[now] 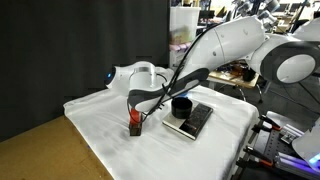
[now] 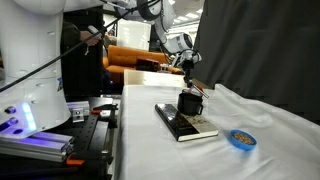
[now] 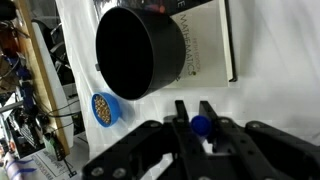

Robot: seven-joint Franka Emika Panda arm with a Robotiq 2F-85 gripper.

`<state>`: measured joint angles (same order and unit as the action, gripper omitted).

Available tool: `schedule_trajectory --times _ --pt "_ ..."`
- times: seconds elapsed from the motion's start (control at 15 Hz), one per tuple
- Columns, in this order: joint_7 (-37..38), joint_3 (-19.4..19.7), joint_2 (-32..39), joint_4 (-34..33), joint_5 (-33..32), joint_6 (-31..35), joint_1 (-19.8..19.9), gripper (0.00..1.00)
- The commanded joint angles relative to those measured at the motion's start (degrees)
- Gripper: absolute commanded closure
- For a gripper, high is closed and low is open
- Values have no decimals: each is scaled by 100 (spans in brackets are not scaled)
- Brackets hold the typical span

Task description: Remove the blue marker from the black mug and put it on the left side of the table

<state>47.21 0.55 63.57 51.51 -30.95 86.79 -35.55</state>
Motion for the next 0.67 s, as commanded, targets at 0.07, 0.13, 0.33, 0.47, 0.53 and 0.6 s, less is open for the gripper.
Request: schedule_trajectory --times 0.07,0.13,0.33,0.47,0.53,0.6 --pt "-86 -102 105 -236 125 -198 -41 95" --pt "-56 -124 91 -214 144 -216 -61 95" --pt "5 -190 66 -176 235 -291 -84 95" --pt "39 -229 59 -164 286 -360 -93 95" --pt "46 -243 55 -157 316 -378 -84 95" --pt "63 -250 52 -155 344 -391 -87 95"
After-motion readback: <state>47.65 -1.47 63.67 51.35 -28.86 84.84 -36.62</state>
